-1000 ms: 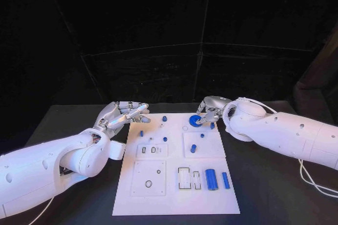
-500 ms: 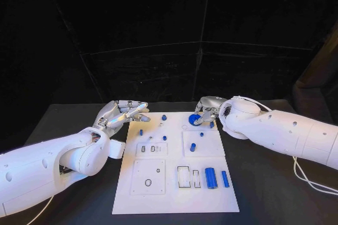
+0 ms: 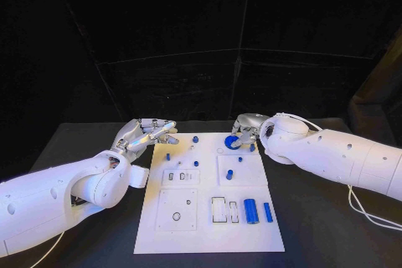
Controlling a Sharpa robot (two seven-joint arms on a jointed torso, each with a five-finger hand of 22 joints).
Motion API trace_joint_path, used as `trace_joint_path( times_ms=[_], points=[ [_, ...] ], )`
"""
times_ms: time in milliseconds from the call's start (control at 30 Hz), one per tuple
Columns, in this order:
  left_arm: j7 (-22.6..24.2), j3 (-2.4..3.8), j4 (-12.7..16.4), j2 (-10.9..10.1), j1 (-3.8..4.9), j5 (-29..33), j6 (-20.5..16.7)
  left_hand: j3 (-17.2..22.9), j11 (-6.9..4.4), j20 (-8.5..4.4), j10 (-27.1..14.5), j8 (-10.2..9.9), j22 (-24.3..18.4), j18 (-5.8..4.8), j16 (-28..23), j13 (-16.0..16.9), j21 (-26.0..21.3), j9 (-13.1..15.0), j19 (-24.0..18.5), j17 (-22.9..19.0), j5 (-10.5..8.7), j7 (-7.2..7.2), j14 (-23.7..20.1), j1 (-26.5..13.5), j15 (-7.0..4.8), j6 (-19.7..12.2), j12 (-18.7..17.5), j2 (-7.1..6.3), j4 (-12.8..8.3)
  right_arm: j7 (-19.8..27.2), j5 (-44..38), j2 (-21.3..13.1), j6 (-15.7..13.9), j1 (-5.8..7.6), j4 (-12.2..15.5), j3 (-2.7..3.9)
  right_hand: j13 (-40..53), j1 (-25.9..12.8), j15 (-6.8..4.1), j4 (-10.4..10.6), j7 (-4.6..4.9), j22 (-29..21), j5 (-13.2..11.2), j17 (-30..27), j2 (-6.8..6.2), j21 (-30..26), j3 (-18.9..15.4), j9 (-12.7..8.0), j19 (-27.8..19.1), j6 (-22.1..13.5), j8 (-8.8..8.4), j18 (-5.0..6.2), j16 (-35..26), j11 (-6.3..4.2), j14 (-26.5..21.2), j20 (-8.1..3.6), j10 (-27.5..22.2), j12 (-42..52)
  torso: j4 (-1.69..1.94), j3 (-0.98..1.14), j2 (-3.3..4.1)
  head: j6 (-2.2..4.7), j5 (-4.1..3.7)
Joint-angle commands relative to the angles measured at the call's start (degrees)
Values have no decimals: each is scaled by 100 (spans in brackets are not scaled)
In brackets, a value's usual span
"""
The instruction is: Assemble the parts on the task board
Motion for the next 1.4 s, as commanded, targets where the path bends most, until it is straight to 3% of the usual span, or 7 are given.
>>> trace_joint_path(
  times_ms=[33,133,400,667,900,1167,1400],
  points=[
    [14,5,4,0,8,-2,67,-5,23,36,2,-37,-7,79,-37,6,-23,-7,-11,5,20,12,-38,-4,9,26,-36,40,-43,38,-181,-3,-27,-5,9,-9,855,128,-50,-35,-87,466,40,932,140,30,154,28,49,169,52,-88,32,-66,477,-57,138,39,1,1,-1,-2,3],
    [13,5,3,-3,8,-2,65,-4,23,36,3,-38,-7,79,-37,6,-24,-7,-11,7,19,12,-38,-2,9,26,-37,43,-45,113,-200,-13,-252,-6,62,-9,928,128,-79,-64,-123,490,36,961,150,38,316,27,62,285,62,-94,43,-98,484,-86,196,108,1,1,1,1,9],
    [11,5,9,-15,8,-2,65,-3,23,36,3,-39,-8,79,-39,6,-25,-7,-10,10,19,12,-38,1,9,27,-38,47,-47,151,-300,-76,-880,-6,518,-7,975,-81,-102,-24,-141,530,-31,993,-12,51,501,-3,86,360,-10,-102,56,-116,492,-124,237,147,3,-5,-6,16,18],
    [14,5,11,-15,9,-2,66,1,23,36,4,-42,-11,79,-42,8,-29,-7,-8,16,19,11,-38,10,9,28,-42,57,-55,-6,-872,175,-1206,-5,743,-3,984,-180,-102,9,-138,546,-87,1009,-110,56,562,-15,96,368,-53,-106,62,-113,495,-127,244,151,15,-4,5,41,30],
    [14,5,6,-14,9,-2,68,1,23,36,4,-42,-11,79,-42,8,-29,-7,-8,16,19,11,-38,10,9,28,-42,57,-55,-20,-1135,540,-1254,-8,617,-4,985,-203,-101,16,-137,554,-98,1007,-138,59,589,-17,100,371,-67,-108,61,-113,495,-127,246,151,22,0,9,15,66],
    [17,5,-9,0,9,-2,74,1,23,36,4,-42,-11,79,-42,8,-29,-7,-8,16,19,11,-38,10,9,28,-42,57,-55,68,-1183,955,-987,-77,285,-13,973,-246,-97,34,-125,563,-145,998,-178,62,642,-26,106,350,-109,-110,57,-104,493,-125,237,135,29,2,12,5,84],
    [17,6,-17,-8,10,-2,73,1,23,36,4,-42,-11,79,-42,8,-29,-7,-8,16,19,11,-38,10,9,28,-42,57,-55,117,-1180,1130,-796,-126,87,-19,956,-277,-87,44,-109,567,-193,997,-220,62,691,-33,109,320,-155,-111,56,-91,493,-119,223,113,9,4,4,-12,107]
  ],
)
